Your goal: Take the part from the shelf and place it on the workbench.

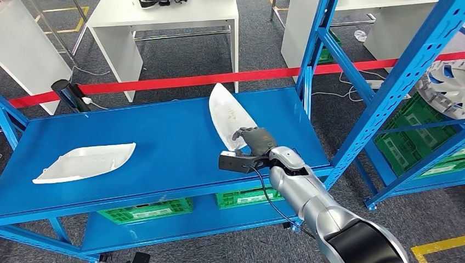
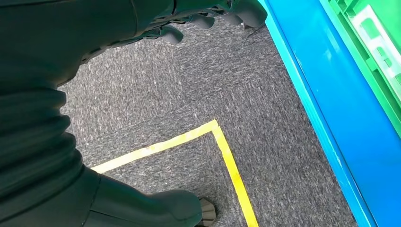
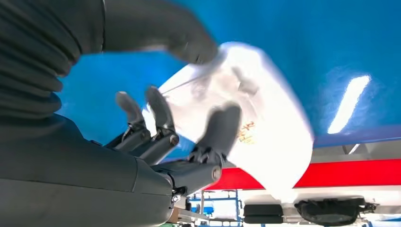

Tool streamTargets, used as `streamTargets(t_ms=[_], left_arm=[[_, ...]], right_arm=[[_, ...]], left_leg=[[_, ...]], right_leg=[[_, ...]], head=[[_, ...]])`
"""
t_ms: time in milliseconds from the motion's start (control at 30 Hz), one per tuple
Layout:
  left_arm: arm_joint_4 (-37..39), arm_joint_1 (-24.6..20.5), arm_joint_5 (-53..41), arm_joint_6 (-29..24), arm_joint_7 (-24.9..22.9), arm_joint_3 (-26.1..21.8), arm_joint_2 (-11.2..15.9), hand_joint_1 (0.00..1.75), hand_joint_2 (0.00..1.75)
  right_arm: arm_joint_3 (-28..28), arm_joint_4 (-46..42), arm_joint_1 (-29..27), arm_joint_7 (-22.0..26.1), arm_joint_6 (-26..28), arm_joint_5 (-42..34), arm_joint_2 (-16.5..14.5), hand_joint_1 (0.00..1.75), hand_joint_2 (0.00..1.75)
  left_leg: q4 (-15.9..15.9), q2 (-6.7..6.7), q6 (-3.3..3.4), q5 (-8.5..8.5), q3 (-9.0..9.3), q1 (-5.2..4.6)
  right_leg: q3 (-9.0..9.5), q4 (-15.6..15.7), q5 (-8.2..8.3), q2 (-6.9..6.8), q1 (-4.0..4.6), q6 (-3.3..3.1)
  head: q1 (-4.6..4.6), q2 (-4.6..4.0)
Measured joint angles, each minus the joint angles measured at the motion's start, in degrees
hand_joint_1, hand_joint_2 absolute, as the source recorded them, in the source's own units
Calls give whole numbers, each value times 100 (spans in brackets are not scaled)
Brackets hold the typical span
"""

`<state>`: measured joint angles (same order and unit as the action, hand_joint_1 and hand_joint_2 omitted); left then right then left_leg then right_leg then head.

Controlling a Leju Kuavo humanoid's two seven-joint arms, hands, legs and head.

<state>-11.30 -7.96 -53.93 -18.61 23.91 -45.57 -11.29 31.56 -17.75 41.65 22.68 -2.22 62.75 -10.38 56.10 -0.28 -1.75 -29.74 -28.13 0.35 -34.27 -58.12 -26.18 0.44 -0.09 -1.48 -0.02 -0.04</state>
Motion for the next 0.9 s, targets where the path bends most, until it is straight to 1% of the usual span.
streamTargets(t_ms=[100,367,600,733,900], left_arm=[[0,-1,29,-19,9,0,-1,0,0],[0,-2,49,-17,-30,0,-1,0,0],[0,-2,49,-17,-38,0,-1,0,0],[0,-2,47,-15,-73,0,-3,0,0],[0,-5,47,-1,-199,-5,-11,0,0]], right_arm=[[0,0,-1,-4,33,-13,2,0,0],[0,0,39,-9,161,-54,7,0,0],[0,-2,158,-162,401,57,30,0,0],[1,-2,250,-164,344,152,62,0,0],[16,-2,235,-61,291,244,78,0,0]], left_leg=[[0,0,0,0,1,0],[0,0,0,0,1,0],[0,0,0,0,1,0],[0,0,0,0,2,0],[0,0,0,0,2,0]], right_leg=[[0,0,0,0,0,0],[0,0,0,0,0,0],[0,0,0,1,0,0],[1,0,0,0,0,0],[0,0,0,1,0,0]], head=[[0,0],[0,0],[0,0],[0,0],[0,0]])
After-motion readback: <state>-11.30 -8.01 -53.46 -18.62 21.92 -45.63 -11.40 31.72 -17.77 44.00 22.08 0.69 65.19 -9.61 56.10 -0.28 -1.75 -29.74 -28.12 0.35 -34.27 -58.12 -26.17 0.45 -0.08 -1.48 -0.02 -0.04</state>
